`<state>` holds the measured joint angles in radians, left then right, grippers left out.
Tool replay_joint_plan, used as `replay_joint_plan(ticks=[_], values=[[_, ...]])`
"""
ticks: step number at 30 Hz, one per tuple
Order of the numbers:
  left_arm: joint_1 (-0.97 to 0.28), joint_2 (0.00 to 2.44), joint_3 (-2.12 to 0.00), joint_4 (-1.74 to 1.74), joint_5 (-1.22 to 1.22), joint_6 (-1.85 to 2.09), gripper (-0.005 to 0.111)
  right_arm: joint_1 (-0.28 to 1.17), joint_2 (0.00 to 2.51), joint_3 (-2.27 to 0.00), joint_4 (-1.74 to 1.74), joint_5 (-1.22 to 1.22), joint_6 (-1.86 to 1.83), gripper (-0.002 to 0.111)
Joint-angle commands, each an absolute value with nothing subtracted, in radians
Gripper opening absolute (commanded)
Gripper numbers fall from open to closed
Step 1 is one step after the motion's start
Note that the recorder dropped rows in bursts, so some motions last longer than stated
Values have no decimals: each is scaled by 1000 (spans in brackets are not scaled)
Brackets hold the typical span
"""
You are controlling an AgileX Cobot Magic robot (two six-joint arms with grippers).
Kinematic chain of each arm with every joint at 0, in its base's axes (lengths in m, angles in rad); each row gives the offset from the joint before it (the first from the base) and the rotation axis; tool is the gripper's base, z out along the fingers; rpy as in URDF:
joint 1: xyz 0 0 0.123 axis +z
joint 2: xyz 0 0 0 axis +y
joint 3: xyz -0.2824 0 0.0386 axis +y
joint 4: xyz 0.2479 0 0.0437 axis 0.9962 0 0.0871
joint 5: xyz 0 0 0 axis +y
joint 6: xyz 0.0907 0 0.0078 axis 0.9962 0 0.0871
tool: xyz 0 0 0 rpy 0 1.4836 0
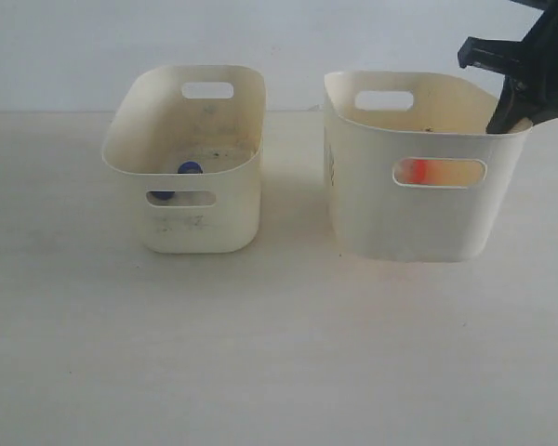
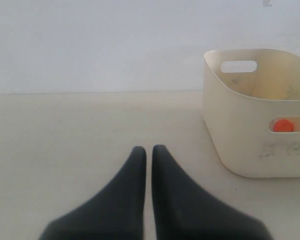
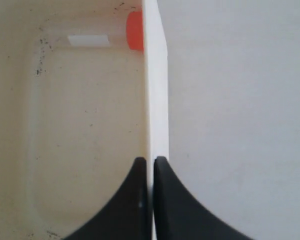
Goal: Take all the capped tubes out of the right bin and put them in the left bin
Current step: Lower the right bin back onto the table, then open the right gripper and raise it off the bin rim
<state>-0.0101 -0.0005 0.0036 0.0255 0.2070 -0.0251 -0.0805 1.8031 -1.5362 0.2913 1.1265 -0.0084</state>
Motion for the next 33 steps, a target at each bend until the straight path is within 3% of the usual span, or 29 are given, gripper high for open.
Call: replay_joint_plan(ticks=[1,23,25,30,33], values=[[-10,0,0,19,202,-35,4,-87,1789,-1548,291,1031,-33,0],[-10,0,0,19,202,-35,4,-23,1875,-1548,226,891,-55,2],[-10,0,0,19,202,-35,4,-23,1876,-1548,224,891,-55,10],[-10,0,0,19,202,-35,4,-23,1893,-1548,224,904,-55,45],[-10,0,0,19,202,-35,4,-23,1895,-1548,219,908,-53,56]])
